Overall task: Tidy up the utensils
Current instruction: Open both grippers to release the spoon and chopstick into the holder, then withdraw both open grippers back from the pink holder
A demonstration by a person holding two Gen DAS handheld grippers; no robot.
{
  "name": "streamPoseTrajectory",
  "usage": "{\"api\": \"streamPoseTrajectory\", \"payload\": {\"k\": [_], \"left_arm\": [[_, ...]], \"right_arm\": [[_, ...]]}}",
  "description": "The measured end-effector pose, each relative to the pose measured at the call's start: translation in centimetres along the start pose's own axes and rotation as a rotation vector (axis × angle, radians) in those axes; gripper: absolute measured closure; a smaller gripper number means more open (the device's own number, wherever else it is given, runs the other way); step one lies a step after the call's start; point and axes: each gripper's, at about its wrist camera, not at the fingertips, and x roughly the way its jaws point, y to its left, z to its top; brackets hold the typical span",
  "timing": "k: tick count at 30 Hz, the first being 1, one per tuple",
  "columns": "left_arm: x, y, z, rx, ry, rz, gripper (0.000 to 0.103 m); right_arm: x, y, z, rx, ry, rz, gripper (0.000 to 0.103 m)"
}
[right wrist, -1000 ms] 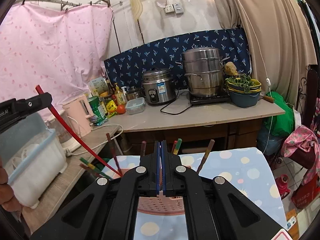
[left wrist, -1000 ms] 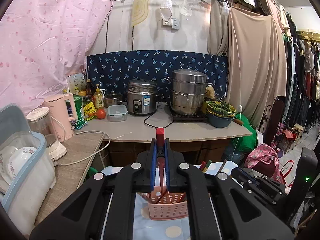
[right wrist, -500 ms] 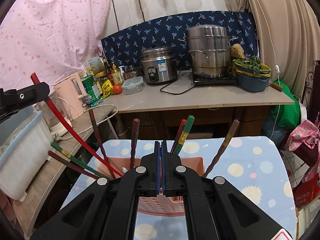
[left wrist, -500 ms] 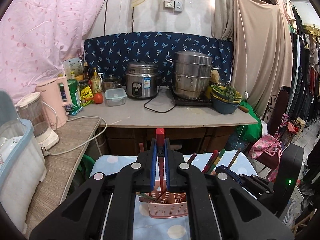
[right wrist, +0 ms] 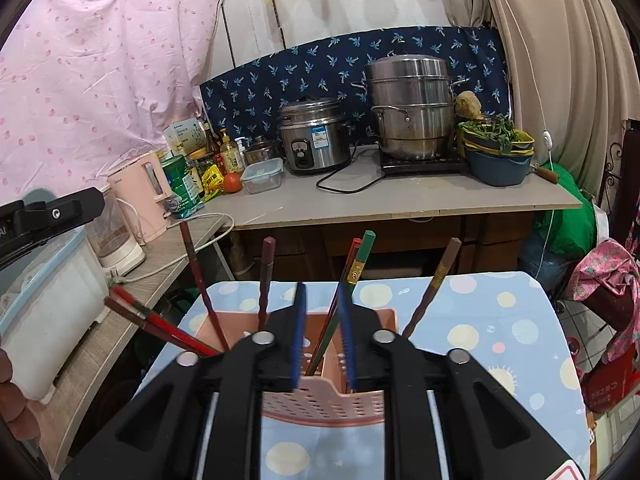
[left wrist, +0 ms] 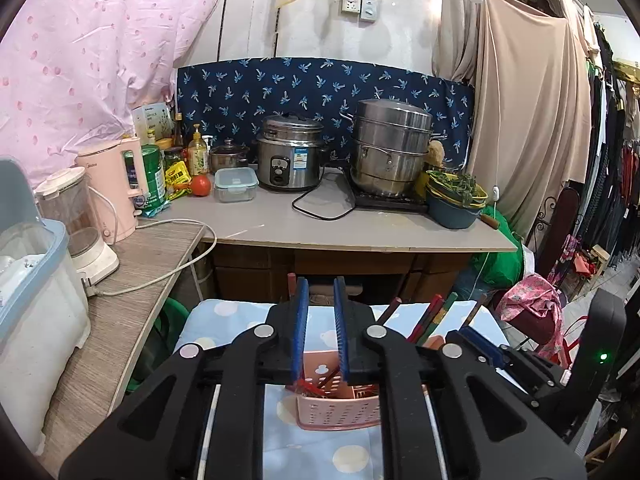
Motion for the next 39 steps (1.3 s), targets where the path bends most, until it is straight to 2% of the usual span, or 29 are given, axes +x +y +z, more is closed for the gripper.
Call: {"api": "streamPoseTrajectory", "payload": {"k": [11, 16, 20, 23, 25, 31, 33, 37, 39], "left_arm": [[-2.9, -0.4, -1.4, 0.038, -0.005, 0.041, 0.081], [-4.1, -0.8, -2.9, 0.073, 0.006, 0.07, 0.081], [-4.8, -0.8, -4.6, 0.085, 0.036, 0.08, 0.081], [-5.1, -0.8, -6.0, 0.098, 0.061, 0.097, 0.08], [-5.4, -0.7, -6.9, 0.102, 0.078, 0.103, 0.077], [-6.5, -1.0, -9.3, 0.107, 0.113, 0.127, 0.075], [-6.9, -1.0, -10.1, 0.109, 0.123, 0.134, 0.075], [-7.8, -0.9, -11.6, 0.104, 0.144, 0.143, 0.069], [-8.1, -1.0, -12.2, 0.104, 0.151, 0.152, 0.068]], "right_arm": [[-4.1, 0.1, -1.2, 0.009, -0.005, 0.018, 0.074], [-6.4, 0.3, -2.2, 0.011, -0.002, 0.029, 0.073], [-8.0, 0.9, -3.6, -0.004, 0.011, 0.031, 0.072], [-9.2, 1.5, -4.7, -0.027, 0.012, 0.021, 0.067], [-10.0, 1.9, -5.5, -0.036, 0.015, 0.022, 0.065], [-11.8, 2.4, -7.4, -0.029, 0.032, 0.024, 0.064], [-12.3, 2.5, -8.0, -0.022, 0.04, 0.021, 0.058], [-13.2, 2.5, -9.3, -0.012, 0.051, 0.008, 0.057], [-13.6, 2.5, -9.8, -0.013, 0.054, -0.001, 0.057]]}}
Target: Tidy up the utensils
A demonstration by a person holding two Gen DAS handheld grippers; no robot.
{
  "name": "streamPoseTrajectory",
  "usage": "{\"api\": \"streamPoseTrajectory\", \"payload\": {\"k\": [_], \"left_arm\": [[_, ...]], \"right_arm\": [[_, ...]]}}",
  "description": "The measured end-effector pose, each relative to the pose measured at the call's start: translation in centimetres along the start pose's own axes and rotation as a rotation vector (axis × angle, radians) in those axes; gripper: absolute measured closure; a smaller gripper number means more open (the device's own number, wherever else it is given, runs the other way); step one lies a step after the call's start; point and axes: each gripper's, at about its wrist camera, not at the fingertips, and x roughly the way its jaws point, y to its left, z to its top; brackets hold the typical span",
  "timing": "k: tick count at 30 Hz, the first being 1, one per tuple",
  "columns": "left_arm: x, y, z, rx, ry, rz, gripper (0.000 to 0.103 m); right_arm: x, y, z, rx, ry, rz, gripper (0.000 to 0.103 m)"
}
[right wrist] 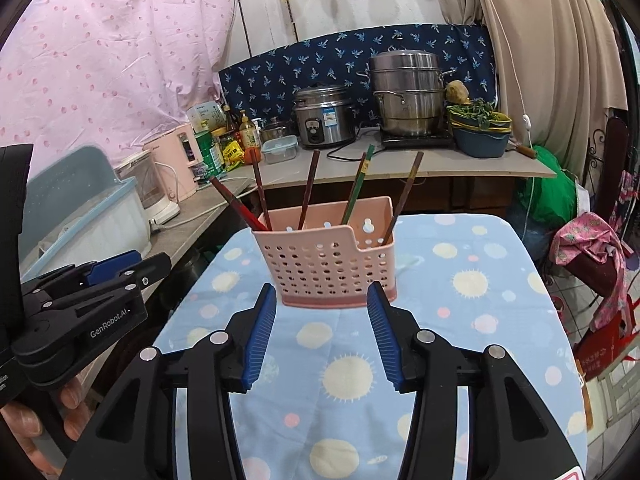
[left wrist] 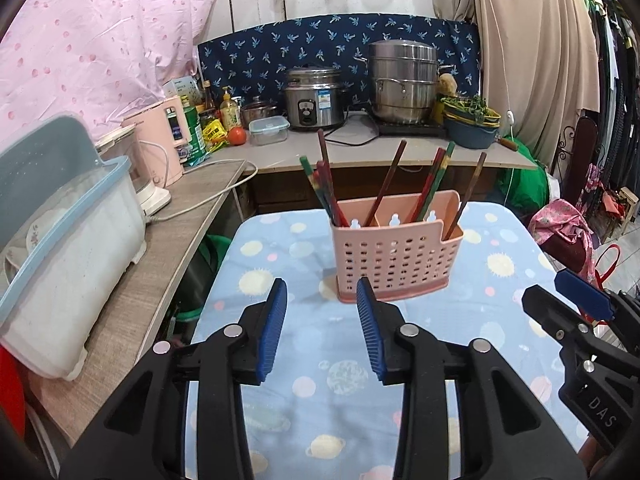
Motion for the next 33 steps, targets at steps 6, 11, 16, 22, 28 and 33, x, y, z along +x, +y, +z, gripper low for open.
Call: {"api": "streamPoseTrajectory", "payload": {"k": [6, 11, 16, 22, 28, 33], "left_arm": [[-0.3, 0.1, -2.2, -0.009, 0.031, 0.006, 0.068], [-0.8, 0.4, -3.4, -0.029, 0.041, 0.002, 0.057], [-1.1, 0.4, -4.2, -0.036, 0.046, 0.001, 0.051], [-1.5, 0.0, -5.1, -0.034, 0.054, 0.008, 0.041], [-1.3, -0.1, -5.5, -0.032, 0.08, 0.014, 0.034], [-1.0, -0.3, -5.9, -0.031, 0.104, 0.017, 0.029]], "right_arm": [[-1.1, 0.1, -1.5, 0.005, 0.012, -0.018, 0.051], [-1.8, 0.5, -2.5, -0.011, 0.009, -0.055, 0.046], [-2.1, 0.4, -3.2, 0.011, 0.027, -0.052, 0.034], [-2.1, 0.3, -3.7, 0.018, 0.053, -0.078, 0.033], [-2.2, 0.1, -3.9, 0.015, 0.073, -0.095, 0.033], [-2.2, -0.1, -4.1, 0.025, 0.089, -0.095, 0.027]]}}
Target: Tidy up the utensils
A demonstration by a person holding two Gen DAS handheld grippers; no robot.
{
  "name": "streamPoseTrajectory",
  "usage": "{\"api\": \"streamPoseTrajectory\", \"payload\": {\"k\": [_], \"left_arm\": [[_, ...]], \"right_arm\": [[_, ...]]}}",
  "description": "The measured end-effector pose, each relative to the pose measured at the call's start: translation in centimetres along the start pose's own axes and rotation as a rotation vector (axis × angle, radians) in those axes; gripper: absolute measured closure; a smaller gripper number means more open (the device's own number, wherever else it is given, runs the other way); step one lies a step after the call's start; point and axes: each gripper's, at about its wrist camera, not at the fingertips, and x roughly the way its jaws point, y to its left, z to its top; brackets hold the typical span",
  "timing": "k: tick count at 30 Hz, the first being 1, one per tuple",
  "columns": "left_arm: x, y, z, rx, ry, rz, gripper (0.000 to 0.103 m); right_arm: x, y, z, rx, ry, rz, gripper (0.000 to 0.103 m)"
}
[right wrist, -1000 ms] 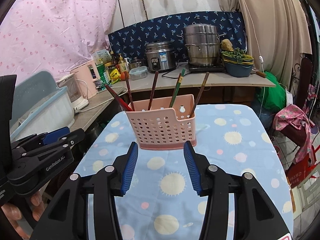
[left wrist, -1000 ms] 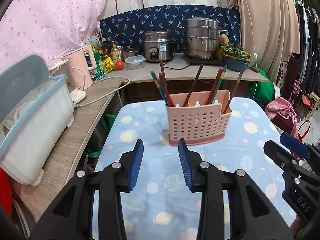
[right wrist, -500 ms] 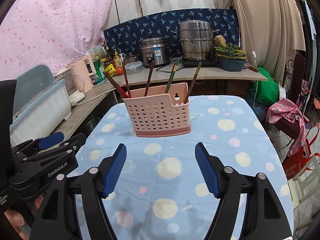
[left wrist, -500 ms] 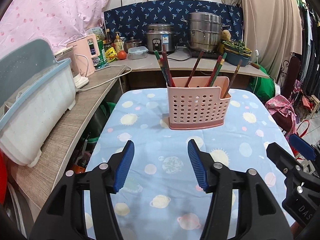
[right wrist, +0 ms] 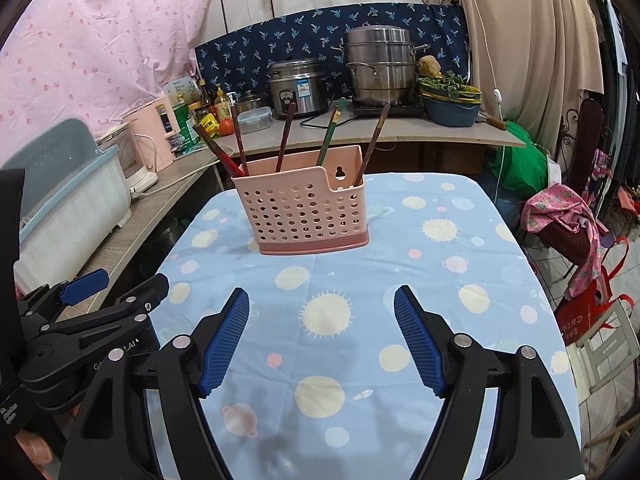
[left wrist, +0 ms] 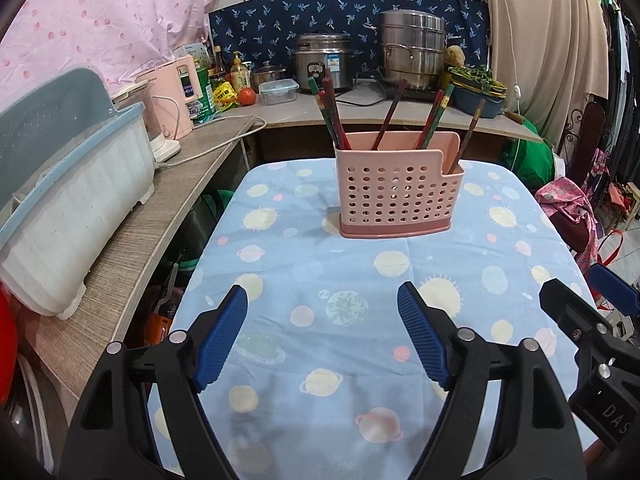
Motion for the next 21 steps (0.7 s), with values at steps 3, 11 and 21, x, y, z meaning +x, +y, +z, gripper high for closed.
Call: {"api": "streamPoseTrajectory", "payload": {"k": [3, 11, 21], "left_arm": [[0.2, 0.0, -0.2, 0.0, 0.014, 0.006, 0.023], [1.3, 0.0, -0.4, 0.013, 0.039, 0.034, 0.014], [2.6, -0.1, 0.5, 0.022, 0.06, 0.054, 0.014]], "right_arm": [[0.4, 0.0, -0.1, -0.001, 0.014, -0.008, 0.02], [2.1, -0.4, -0.1, 0.018, 0.052, -0.023, 0.016], [3.5, -0.7, 0.4, 0.028, 0.07, -0.033, 0.006]]}}
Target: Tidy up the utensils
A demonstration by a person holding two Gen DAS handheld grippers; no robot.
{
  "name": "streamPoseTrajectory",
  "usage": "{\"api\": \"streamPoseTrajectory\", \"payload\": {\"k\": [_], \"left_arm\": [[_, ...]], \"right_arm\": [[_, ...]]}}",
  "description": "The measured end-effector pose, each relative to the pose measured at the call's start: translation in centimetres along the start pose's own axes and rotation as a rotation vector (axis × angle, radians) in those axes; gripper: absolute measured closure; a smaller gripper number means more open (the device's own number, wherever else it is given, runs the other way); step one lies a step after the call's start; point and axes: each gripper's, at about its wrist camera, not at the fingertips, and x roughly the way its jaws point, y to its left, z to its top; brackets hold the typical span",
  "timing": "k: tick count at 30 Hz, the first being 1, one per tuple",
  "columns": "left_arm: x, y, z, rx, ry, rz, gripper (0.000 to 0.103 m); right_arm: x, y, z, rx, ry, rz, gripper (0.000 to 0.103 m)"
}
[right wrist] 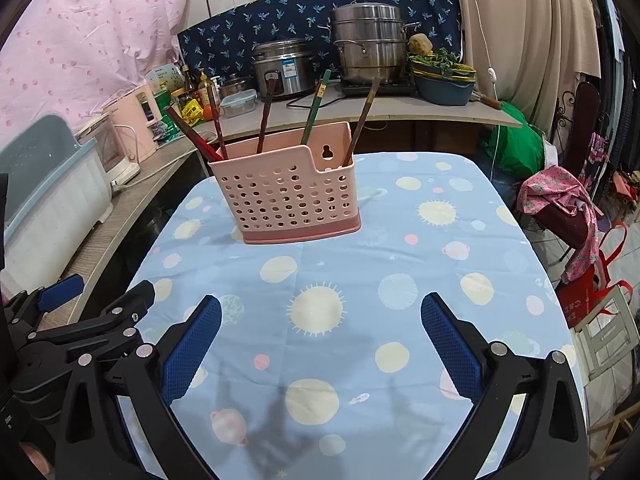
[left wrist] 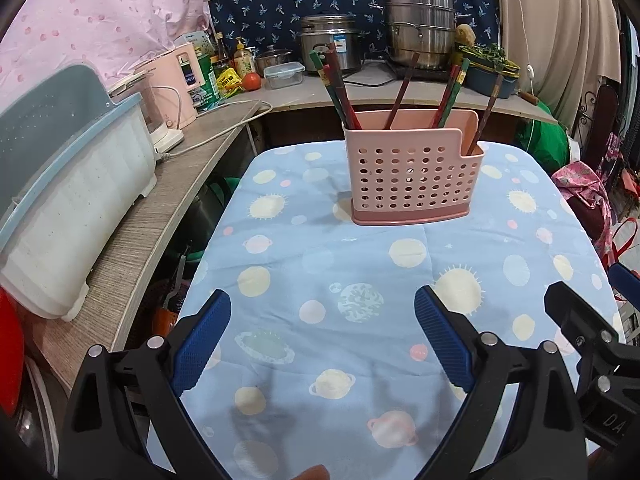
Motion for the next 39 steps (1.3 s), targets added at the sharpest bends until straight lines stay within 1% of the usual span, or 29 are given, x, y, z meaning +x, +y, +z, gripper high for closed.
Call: {"api": "streamPoseTrajectory", "payload": {"k": [23, 39], "left_arm": [[1.5, -0.6, 1.1, 0.005, 0.014, 0.019, 0.014], [3.0, -0.5, 2.6, 0.0, 0.022, 0.037, 0.014]], "right_arm": [[1.2, 0.2, 0.6, -0.004, 0.012, -0.007, 0.006], [2.8, -0.1, 2.4, -0.005, 0.017, -0.019, 0.006]]}}
